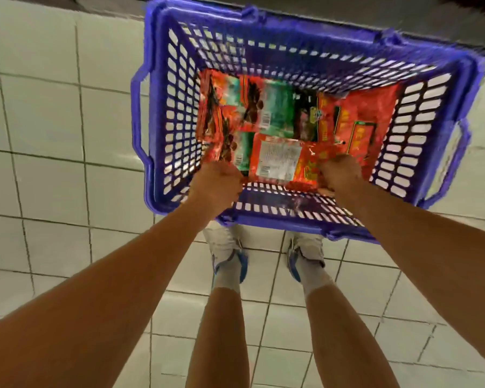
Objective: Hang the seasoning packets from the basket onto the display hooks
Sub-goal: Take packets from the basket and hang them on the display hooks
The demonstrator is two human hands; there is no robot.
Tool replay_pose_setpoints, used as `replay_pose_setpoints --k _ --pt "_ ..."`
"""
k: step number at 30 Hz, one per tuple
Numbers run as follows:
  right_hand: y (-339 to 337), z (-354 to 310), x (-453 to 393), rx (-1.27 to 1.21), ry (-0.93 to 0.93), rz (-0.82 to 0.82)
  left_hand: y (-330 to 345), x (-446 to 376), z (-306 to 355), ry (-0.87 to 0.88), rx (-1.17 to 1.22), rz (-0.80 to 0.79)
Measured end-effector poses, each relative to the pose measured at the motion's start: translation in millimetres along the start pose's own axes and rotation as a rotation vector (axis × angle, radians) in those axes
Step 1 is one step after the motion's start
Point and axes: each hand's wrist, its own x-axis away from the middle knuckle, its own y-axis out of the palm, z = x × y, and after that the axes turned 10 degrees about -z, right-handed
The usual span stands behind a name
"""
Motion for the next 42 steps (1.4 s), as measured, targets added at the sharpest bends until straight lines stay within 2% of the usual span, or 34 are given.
replay_pose_setpoints --k 3,5,8,10,12,15,17,19,22,25,27,30,33,37,39,42 --pt "7 3 5 -0.031 -0.011 0.006 -3 -6 -6 0.016 -0.170 0.007" --pt "8 -1 19 -0.045 -0.040 -0.050 0 -8 -6 0.086 -0.296 0.010" --pt "9 -17 55 -0.160 -0.085 -0.245 0 -9 -10 0.188 -0.555 -0.060" --pt "12 -27 82 -0.338 -0.056 -0.443 -3 -11 -17 0.224 -0.695 -0.152" --pt "16 -33 99 -0.586 0.025 -0.643 -6 -9 -19 0.244 -0.832 -0.171" --pt "19 -42 111 -0.940 0.111 -0.733 -8 -10 -22 0.368 -0.771 -0.180" --pt "21 -44 111 -1.092 0.147 -0.725 -7 -9 -25 0.418 -0.635 -0.136" --pt "22 -46 109 -1.127 0.140 -0.738 -5 -7 -26 0.428 -0.567 -0.021" --pt "21 -44 98 -1.033 0.111 -0.724 -6 -8 -25 0.369 -0.528 0.179" --pt "16 -37 74 -0.874 0.168 -0.537 -14 -14 -26 0.263 -0.386 0.274" --pt "16 -32 55 -0.806 0.199 -0.439 -21 -18 -27 0.175 -0.259 0.293" --pt "22 -40 31 -0.793 0.183 -0.404 -30 -21 -29 0.125 -0.121 0.270" --pt "35 -55 11 -0.890 0.154 -0.353 -33 -24 -32 0.136 -0.163 0.339" --pt "48 -70 10 -1.023 0.132 -0.171 -37 -21 -35 0.122 -0.134 0.432" --pt "46 -75 23 -1.017 0.046 -0.127 -38 -12 -33 0.128 -0.165 0.448" --pt "30 -80 60 -0.941 -0.087 -0.129 -34 8 -17 0.245 -0.178 0.417"
